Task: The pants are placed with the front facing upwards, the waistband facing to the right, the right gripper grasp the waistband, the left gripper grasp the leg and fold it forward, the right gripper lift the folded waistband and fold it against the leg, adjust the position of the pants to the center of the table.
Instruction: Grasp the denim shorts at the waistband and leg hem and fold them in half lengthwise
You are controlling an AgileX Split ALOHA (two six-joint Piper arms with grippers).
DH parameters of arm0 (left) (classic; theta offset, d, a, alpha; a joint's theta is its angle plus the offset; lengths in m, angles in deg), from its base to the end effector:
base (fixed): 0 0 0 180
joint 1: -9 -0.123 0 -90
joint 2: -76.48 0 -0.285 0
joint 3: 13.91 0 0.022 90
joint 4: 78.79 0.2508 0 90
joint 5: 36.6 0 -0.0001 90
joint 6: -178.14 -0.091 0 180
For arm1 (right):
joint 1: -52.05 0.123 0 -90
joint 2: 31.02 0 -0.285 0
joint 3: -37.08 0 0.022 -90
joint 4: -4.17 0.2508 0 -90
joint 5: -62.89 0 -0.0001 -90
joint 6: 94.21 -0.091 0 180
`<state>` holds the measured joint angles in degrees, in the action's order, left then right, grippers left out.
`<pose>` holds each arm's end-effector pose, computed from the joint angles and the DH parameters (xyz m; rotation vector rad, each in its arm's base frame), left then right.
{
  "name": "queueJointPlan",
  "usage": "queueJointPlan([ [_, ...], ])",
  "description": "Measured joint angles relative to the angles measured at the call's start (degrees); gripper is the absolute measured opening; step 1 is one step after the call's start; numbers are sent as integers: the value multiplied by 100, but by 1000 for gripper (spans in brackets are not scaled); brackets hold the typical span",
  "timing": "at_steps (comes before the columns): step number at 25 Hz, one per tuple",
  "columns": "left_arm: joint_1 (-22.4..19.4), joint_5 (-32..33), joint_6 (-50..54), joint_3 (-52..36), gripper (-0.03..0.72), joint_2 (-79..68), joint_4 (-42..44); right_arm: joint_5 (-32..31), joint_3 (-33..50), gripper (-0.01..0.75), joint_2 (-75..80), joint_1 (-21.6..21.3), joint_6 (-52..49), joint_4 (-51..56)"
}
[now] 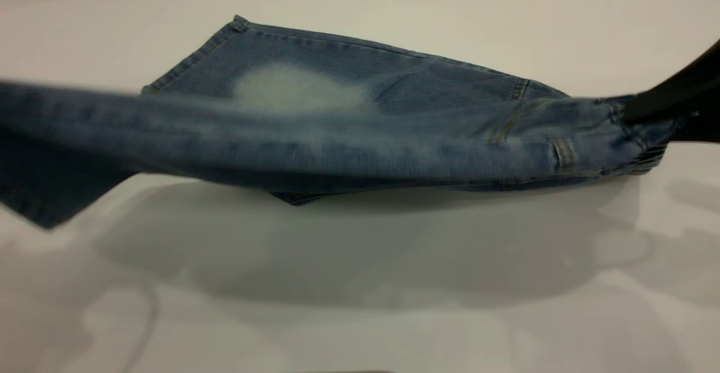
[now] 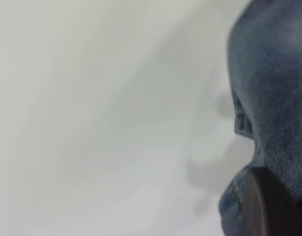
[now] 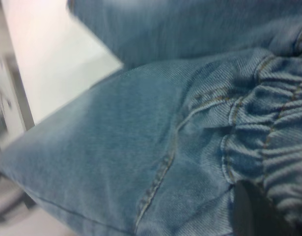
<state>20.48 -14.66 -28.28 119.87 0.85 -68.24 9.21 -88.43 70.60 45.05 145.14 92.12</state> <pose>0.2050 -0.0353 0.2124 0.9930 2.3165 0.2626 0.2059 0.0486 0.1315 0.5343 2.5761 1.3890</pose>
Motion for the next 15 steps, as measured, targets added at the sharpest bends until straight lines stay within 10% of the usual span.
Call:
queueJointPlan([
  [15,59,-1426,519,2978,14,-3949,193,1425,-151,62,0,6,-1403,1517],
])
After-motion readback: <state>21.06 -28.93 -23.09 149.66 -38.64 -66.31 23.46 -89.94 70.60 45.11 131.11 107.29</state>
